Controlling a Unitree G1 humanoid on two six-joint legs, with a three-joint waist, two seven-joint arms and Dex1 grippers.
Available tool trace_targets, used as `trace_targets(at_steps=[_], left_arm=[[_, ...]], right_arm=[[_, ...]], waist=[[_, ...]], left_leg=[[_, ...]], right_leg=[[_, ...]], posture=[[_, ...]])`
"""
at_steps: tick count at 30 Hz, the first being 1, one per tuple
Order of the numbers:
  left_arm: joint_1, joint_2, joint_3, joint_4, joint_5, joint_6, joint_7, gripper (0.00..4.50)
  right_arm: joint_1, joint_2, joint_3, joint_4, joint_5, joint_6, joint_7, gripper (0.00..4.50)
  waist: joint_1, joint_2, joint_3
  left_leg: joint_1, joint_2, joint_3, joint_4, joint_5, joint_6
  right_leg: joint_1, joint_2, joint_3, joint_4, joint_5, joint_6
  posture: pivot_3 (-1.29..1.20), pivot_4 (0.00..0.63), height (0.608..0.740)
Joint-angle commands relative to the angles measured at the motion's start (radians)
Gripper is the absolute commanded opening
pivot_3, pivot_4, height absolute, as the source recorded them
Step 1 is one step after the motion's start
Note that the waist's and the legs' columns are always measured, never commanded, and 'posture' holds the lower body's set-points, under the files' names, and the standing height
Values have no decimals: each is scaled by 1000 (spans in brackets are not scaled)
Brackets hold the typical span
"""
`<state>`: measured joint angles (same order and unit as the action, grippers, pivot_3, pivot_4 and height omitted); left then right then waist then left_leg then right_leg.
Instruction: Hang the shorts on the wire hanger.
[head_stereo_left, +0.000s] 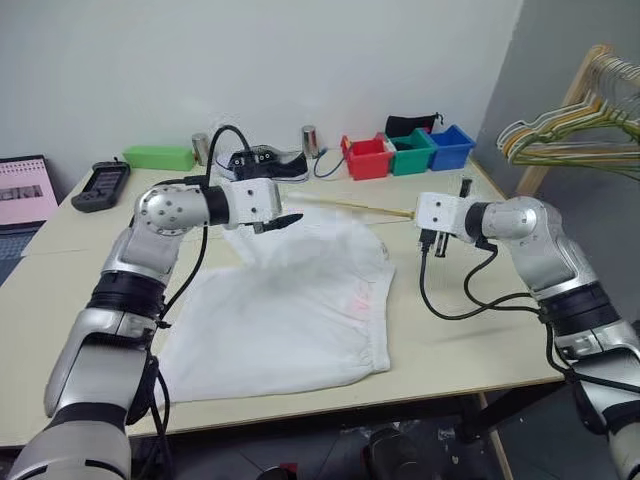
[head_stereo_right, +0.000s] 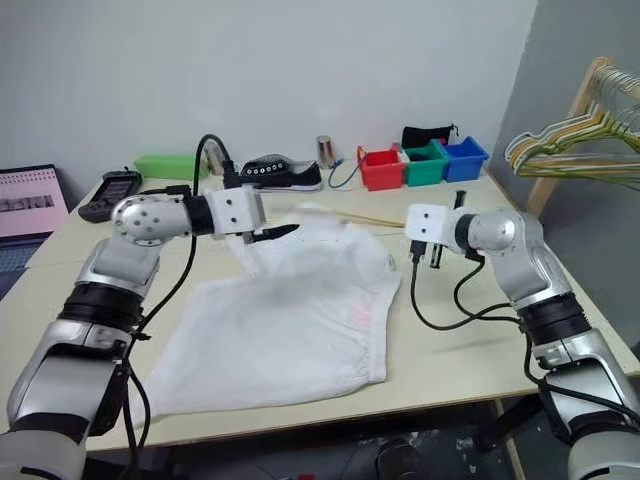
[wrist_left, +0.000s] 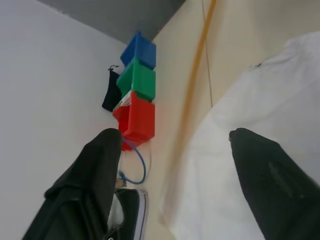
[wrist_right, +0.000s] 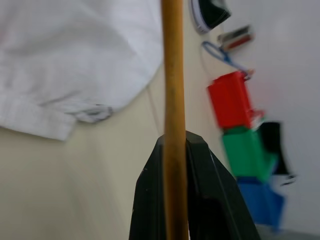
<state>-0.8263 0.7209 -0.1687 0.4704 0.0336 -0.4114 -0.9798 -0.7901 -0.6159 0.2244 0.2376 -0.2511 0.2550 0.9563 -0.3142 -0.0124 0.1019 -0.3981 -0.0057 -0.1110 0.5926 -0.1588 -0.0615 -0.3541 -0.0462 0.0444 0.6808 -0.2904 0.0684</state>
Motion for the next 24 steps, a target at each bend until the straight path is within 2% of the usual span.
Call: trace_targets(at_steps=[1, 4, 6, 10, 13, 17, 19, 24], left_arm=[[60, 18, 76, -165, -133, 172, -41, 4486], [156, 28, 139, -322, -236, 348, -34, 4486], [292, 39, 200, -458, -305, 479, 0, 4486], [502, 35, 256, -730, -398, 684, 69, 4486], [677, 17, 261, -923, -443, 783, 125, 4486], [812, -12, 225, -1035, -405, 794, 183, 4486], [868, -32, 208, -1080, -399, 804, 213, 4486], [917, -28, 196, -1119, -367, 802, 238, 4486]], right_arm=[[3, -33, -73, -22, 100, 177, 79, 0], [50, -93, -75, -45, 181, 307, 199, 0], [96, -151, -84, -83, 271, 512, 295, 0], [196, -284, -86, -194, 439, 809, 427, 0], [300, -401, -125, -295, 653, 1130, 525, 0], [454, -467, -208, -387, 832, 1332, 521, 0], [583, -481, -267, -432, 889, 1358, 491, 0], [854, -450, -474, -439, 977, 1359, 383, 0]], waist=[[4, 0, 0], [8, 0, 0], [9, 1, -1], [12, 2, -1], [17, 1, -1], [32, -1, 0], [41, -3, 1], [63, -7, 4]], left_leg=[[0, 0, 0, 0, 0, 0], [0, 0, -1, 0, 0, 0], [0, 0, -1, 0, 0, 0], [0, 0, -1, 0, 0, 0], [0, 0, -1, 0, 0, 0], [1, 1, 1, 0, -1, -1], [2, 2, 2, 0, -5, -7], [-1, 0, 7, 5, -6, -7]], right_leg=[[0, 0, 0, 0, 0, 0], [0, 0, 0, 0, 0, 0], [0, 0, -1, 0, 0, 0], [0, 0, 0, 0, -2, 0], [0, 0, 0, 0, -2, -1], [2, -1, -1, 0, -7, -8], [2, -1, -2, -1, -7, -9], [-4, -9, -5, -7, -8, -10]], posture=[[-243, 25, 740], [-239, 27, 740], [-235, 26, 740], [-226, 30, 740], [-210, 33, 740], [-190, 41, 740], [-186, 49, 740], [-193, 59, 740]])
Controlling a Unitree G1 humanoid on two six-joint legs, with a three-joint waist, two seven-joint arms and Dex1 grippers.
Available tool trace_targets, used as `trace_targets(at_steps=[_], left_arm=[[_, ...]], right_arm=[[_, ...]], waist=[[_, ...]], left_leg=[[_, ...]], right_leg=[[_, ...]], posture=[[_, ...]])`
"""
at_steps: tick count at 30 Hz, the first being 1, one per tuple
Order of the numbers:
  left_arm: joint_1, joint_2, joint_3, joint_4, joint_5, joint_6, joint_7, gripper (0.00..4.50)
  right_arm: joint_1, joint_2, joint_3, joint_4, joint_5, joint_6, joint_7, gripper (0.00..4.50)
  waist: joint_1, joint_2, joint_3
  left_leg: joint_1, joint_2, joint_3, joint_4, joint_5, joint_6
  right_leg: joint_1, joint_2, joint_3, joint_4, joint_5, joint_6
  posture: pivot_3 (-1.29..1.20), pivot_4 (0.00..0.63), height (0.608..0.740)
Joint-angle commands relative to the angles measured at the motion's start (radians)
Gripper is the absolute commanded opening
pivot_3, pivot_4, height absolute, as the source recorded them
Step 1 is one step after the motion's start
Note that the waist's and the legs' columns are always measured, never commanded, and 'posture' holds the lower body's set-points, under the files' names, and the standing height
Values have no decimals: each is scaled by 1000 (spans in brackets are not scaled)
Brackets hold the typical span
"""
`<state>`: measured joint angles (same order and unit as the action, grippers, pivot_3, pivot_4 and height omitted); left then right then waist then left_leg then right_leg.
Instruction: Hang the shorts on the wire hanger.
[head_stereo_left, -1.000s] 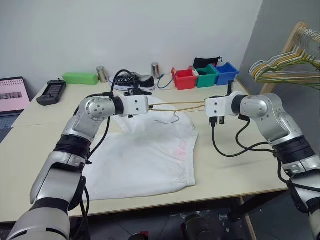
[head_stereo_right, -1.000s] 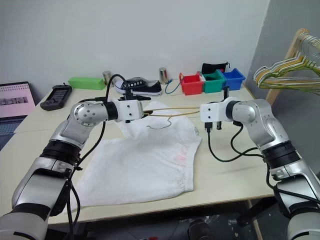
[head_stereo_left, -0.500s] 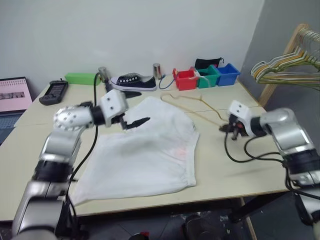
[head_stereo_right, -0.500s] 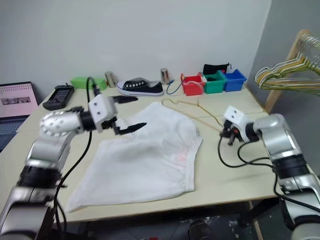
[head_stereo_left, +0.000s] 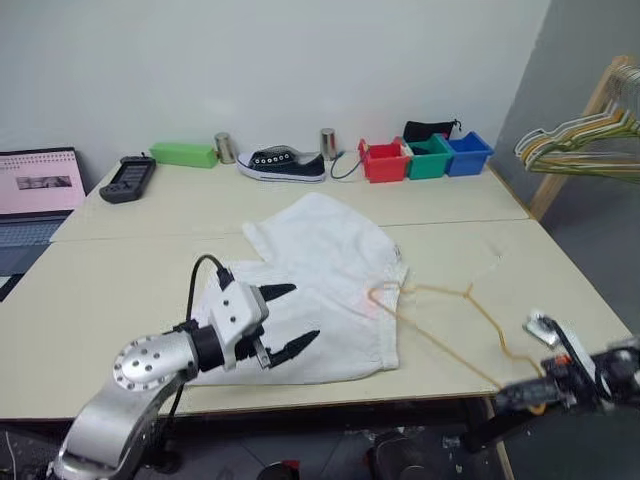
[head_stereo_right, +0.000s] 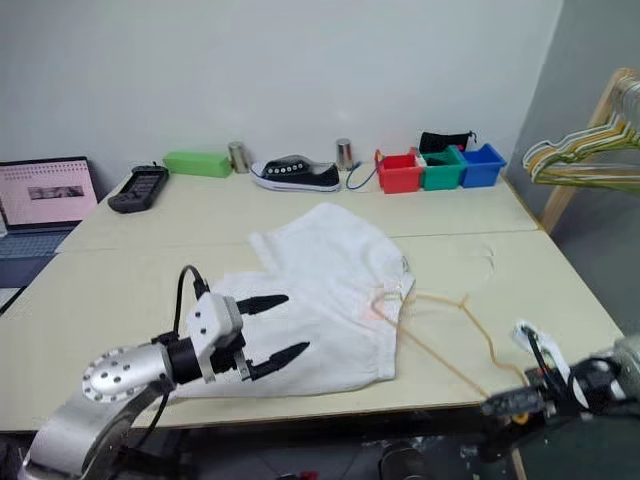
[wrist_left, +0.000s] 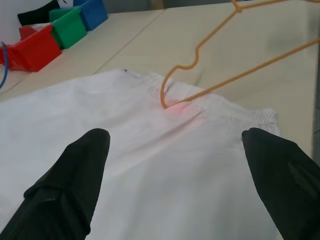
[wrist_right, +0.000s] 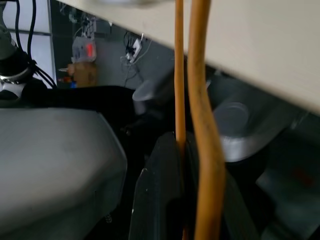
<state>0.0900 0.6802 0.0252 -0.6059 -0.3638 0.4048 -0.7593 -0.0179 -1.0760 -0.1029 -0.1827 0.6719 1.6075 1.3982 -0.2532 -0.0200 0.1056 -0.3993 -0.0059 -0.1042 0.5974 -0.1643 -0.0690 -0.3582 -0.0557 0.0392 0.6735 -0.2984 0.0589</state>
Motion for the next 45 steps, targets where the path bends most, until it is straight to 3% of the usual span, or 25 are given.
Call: trace_targets(at_steps=[1, 5, 9, 12, 16, 22, 45], left_arm=[[2, 16, 0, -43, 37, -17, 16, 4486], [-20, 20, -14, -21, 48, -32, -5, 4486], [-78, 12, -37, 12, 47, -30, -19, 4486], [-124, 14, -60, 46, 54, -47, -47, 4486], [-160, 26, -76, 95, 76, -84, -77, 4486], [-174, 23, -75, 106, 84, -96, -85, 4486], [-110, 24, -70, 87, 98, -129, -82, 4486]], right_arm=[[113, 18, -177, -27, 65, 7, -81, 0], [239, 64, -329, -66, 161, 7, -172, 0], [264, 139, -428, -56, 240, 7, -286, 0], [296, 184, -433, -112, 306, 7, -355, 0], [299, 209, -401, -187, 396, 7, -436, 0], [286, 208, -391, -165, 497, 7, -531, 0], [417, 154, -515, -41, 562, 3, -618, 0]], waist=[[3, 2, 0], [4, 5, -1], [4, 3, 1], [5, 3, 2], [4, 6, 2], [7, 6, 2], [54, 4, 7]], left_leg=[[-1, 0, 1, 2, -1, 1], [-8, 1, 2, 7, -13, 9], [-12, 0, 8, 7, -18, 17], [-14, 0, 14, 7, -17, 17], [-14, -1, 20, 6, -17, 17], [-18, 2, 21, 5, -15, 27], [-17, 5, 25, 6, -21, 28]], right_leg=[[0, -1, -1, -3, 0, 0], [5, -8, -6, -27, 0, 0], [2, -17, -1, -28, 0, 0], [1, -16, 1, -28, 1, 1], [-1, -15, 0, -26, 9, 15], [-2, -7, 4, -24, 7, 16], [-7, -7, 6, -26, 2, 17]], posture=[[-200, 63, 740], [-226, 70, 740], [-262, 77, 740], [-284, 82, 740], [-295, 84, 740], [-285, 85, 740], [-279, 94, 740]])
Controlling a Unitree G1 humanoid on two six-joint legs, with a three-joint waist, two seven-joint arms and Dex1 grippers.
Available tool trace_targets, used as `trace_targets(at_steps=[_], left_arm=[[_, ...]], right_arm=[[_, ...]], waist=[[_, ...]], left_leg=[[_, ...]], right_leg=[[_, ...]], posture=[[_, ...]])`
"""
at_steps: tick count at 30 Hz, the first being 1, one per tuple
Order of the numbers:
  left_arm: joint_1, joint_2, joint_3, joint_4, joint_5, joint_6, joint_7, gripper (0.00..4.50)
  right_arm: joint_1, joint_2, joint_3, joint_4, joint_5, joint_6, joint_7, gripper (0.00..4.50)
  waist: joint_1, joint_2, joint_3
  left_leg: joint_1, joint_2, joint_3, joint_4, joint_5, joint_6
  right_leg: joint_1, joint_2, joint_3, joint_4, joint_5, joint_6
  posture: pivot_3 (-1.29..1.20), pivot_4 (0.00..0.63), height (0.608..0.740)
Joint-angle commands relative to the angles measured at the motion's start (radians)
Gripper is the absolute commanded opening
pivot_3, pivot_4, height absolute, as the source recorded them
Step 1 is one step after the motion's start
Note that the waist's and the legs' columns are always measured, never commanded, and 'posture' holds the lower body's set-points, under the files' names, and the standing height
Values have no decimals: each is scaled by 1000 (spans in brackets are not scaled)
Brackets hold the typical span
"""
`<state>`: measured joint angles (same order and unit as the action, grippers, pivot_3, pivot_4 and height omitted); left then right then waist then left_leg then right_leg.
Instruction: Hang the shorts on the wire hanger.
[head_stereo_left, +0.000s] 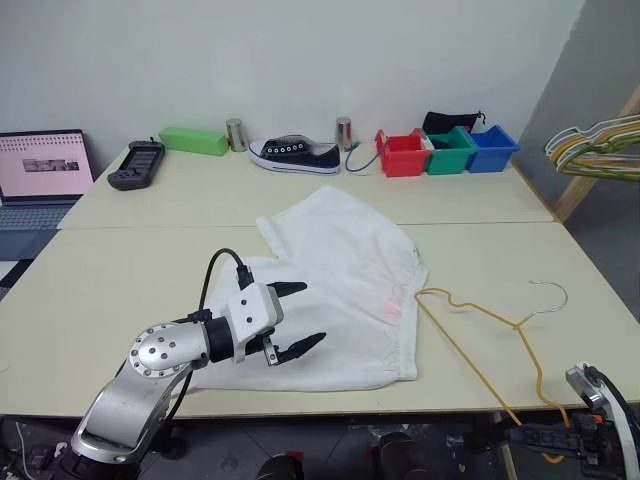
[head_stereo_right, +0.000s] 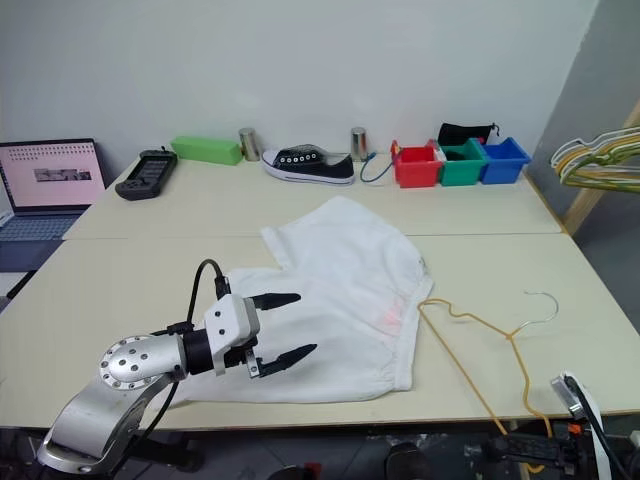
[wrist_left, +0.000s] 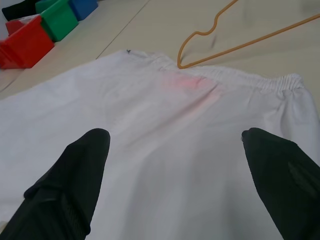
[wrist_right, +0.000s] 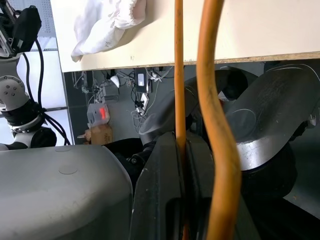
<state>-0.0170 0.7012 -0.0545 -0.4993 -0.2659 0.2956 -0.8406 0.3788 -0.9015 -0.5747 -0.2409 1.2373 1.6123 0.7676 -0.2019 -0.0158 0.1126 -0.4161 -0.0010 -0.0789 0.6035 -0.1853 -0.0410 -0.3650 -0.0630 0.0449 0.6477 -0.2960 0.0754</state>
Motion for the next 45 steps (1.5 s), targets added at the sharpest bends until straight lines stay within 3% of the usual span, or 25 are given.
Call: trace_targets(at_steps=[1, 6, 17, 26, 36, 45], left_arm=[[-4, 2, 8, -19, 1, -20, -1, 4486], [-10, 1, 5, -9, 4, -25, -3, 4486], [-9, 8, 7, -7, 9, -31, -8, 4486], [-13, 2, -11, -9, 29, -49, -2, 4486], [-17, 1, -10, -7, 35, -59, 3, 4486], [-36, -2, -15, 10, 40, -68, 0, 4486]], right_arm=[[33, -24, -45, 14, -7, -3, 18, 0], [63, -21, -36, -35, 17, -9, 29, 0], [-17, 28, 11, -90, 110, 1, -1, 0], [-139, 103, 149, -78, 99, -9, -108, 0], [-263, 212, 193, 55, 61, -35, -243, 0], [-361, 302, 153, 161, 100, -37, -351, 0]], waist=[[5, 0, 0], [9, 0, 0], [9, -1, 2], [8, 0, 1], [9, 3, -3], [8, 8, -7]], left_leg=[[0, 0, 0, 0, 0, 0], [-1, 0, 0, 0, 0, 0], [-1, 1, 1, 0, 0, -1], [-1, 1, 1, 0, 0, -1], [-1, 2, 1, 1, 0, 0], [0, 7, 0, 4, 0, 0]], right_leg=[[0, 0, 0, 0, 0, 0], [0, 0, 0, 0, 0, 0], [0, 1, 0, 0, 0, 0], [-1, 2, 0, 1, 0, 0], [3, 4, 2, 1, 1, 1], [6, 9, 2, 2, 2, -1]], posture=[[-280, 95, 740], [-282, 95, 740], [-269, 78, 740], [-251, 61, 740], [-240, 46, 740], [-248, 46, 740]])
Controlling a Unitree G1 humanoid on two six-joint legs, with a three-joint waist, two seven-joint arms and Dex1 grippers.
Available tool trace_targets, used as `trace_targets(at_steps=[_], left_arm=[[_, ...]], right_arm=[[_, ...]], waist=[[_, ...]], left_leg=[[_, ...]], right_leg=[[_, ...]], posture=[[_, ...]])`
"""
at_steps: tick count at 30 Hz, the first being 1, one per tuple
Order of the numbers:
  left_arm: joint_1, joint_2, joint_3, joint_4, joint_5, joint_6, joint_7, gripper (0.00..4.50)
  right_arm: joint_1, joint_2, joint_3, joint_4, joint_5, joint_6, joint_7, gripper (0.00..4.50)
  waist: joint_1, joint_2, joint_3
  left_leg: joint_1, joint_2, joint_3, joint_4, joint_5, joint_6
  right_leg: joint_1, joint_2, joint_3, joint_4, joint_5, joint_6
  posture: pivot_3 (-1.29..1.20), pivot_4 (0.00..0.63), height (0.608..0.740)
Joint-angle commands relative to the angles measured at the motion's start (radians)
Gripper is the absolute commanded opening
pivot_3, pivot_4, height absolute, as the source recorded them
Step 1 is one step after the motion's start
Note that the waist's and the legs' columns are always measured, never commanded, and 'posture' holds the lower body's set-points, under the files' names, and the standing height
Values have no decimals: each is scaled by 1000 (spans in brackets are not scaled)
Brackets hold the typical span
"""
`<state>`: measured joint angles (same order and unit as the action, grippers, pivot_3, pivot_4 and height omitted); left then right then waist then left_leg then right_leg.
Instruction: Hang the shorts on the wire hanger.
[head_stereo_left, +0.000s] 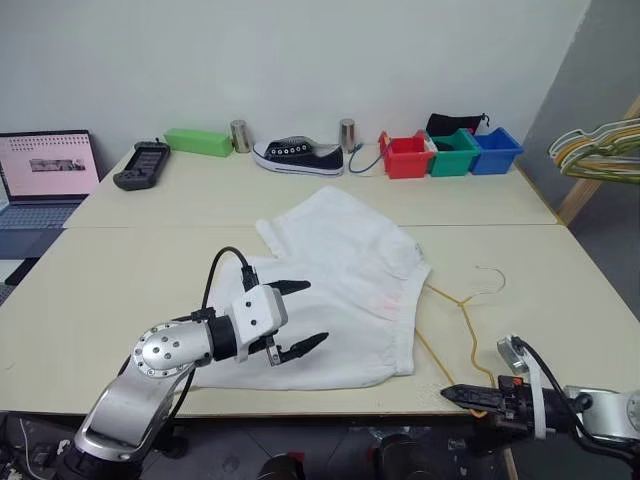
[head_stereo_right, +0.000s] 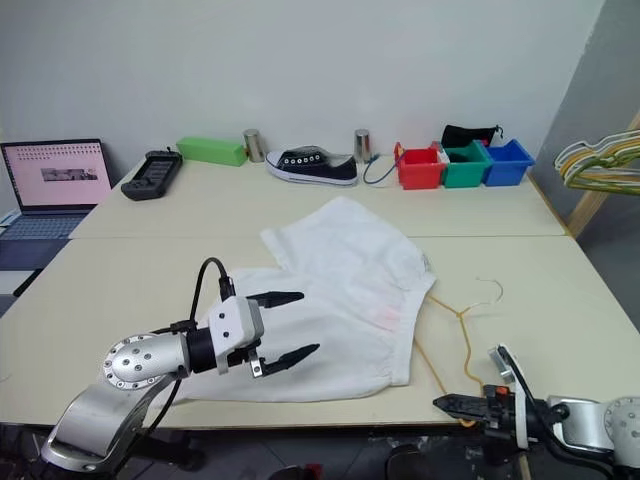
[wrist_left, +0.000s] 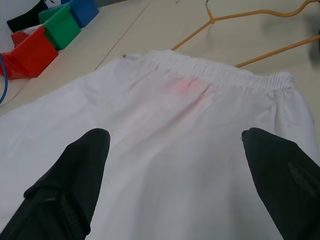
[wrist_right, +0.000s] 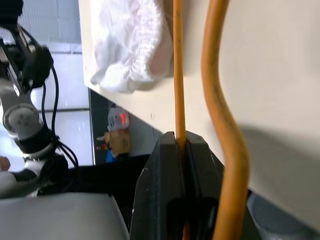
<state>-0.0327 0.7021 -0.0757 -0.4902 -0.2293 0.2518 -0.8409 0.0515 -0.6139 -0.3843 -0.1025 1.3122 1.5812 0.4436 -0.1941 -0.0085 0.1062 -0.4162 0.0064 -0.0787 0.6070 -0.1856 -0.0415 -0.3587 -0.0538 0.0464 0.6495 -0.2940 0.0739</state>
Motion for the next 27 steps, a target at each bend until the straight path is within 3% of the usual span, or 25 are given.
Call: trace_targets(at_steps=[1, 8, 16, 21, 27], left_arm=[[-24, -4, 4, 2, 5, -26, -1, 4486], [-34, -1, 2, 11, 7, -34, -9, 4486], [-49, 5, 4, 22, 6, -40, -21, 4486], [-49, 6, 6, 25, 8, -42, -25, 4486], [-46, 3, 7, 23, 8, -40, -22, 4486]], right_arm=[[-43, 23, -34, 34, 21, -12, -32, 0], [-81, 36, -16, 90, -16, -29, -31, 0], [-78, -155, 210, -67, -188, -152, 206, 0], [-118, -239, 243, -52, -238, -190, 308, 0], [-161, -297, 205, -38, -164, -81, 374, 0]], waist=[[0, 0, -1], [-7, 1, -1], [-9, 2, -2], [-22, 2, -1], [-24, 2, -1]], left_leg=[[0, 0, 0, 0, 0, 0], [1, 2, 1, 1, 0, 0], [1, 3, 2, 2, 0, 0], [1, 4, 4, 2, 0, 0], [1, 4, 4, 3, 0, 0]], right_leg=[[0, 0, 0, 0, 0, 0], [0, 2, 1, 0, 1, -1], [-1, 2, 1, 0, 1, 0], [-6, 2, 2, 0, 2, 0], [-4, 2, 2, 2, 3, 0]], posture=[[-248, 46, 740], [-248, 46, 740], [-250, 50, 740], [-252, 52, 740], [-253, 55, 740]])
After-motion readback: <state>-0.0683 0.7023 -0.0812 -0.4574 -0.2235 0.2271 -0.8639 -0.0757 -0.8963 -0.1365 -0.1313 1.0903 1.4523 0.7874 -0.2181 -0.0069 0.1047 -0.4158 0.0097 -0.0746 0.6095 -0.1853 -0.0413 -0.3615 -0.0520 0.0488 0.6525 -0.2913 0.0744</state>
